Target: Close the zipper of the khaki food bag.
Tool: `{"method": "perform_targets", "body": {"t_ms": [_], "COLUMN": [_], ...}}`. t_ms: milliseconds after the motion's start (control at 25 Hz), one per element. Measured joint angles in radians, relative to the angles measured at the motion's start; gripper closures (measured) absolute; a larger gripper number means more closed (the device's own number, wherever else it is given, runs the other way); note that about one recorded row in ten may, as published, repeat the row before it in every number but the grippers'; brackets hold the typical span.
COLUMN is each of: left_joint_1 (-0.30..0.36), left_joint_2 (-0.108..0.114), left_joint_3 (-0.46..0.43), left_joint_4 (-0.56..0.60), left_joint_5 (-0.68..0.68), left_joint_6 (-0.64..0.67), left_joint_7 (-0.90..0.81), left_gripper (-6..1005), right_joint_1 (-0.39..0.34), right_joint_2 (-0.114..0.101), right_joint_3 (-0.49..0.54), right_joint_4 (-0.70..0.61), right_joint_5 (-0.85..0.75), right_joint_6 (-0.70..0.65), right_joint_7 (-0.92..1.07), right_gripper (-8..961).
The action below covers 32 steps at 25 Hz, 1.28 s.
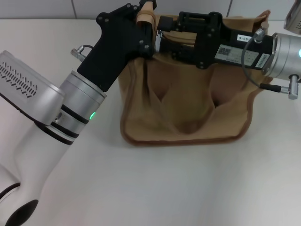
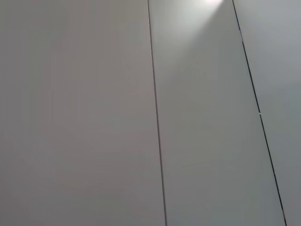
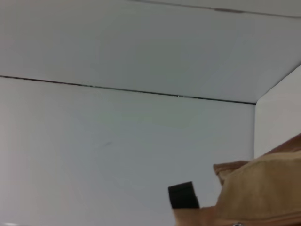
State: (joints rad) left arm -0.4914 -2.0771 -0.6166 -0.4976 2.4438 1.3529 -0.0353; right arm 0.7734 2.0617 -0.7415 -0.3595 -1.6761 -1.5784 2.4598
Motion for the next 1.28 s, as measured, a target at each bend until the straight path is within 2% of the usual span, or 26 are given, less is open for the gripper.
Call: {"method": "perform_targets", "body": {"t_ms": [200, 680, 960, 1280], "left_joint_1": [0.005, 0.005, 0.006, 0.007], "left_joint_2": [0.0, 0.0, 0.0, 0.0], "left_joint_3": [0.0, 0.0, 0.0, 0.0], "left_joint_4": [-0.005, -0.007, -0.005, -0.006], "left_joint_5": [0.0, 0.0, -0.001, -0.001], "left_joint_6": [0.0, 0.0, -0.001, -0.001], "left_joint_7": [0.001, -0.001, -0.005, -0.006], "left_gripper": [997, 996, 996, 996], "right_joint_1": [-0.006, 0.015, 0.023, 0.023], "right_joint_2": [0.0, 0.002, 0.003, 0.003], "right_joint_3": [0.001, -0.02, -0.051, -0.052], "right_joint_4": [0.001, 0.023, 0.024, 0.024], "right_joint_5": [0.0, -0.005, -0.005, 0.0], "right_joint_6": [0.008, 0.038, 0.055, 0.068], "right_joint_7": [-0.001, -0.026, -0.065, -0.065], "right_gripper": [426, 425, 543, 578]}}
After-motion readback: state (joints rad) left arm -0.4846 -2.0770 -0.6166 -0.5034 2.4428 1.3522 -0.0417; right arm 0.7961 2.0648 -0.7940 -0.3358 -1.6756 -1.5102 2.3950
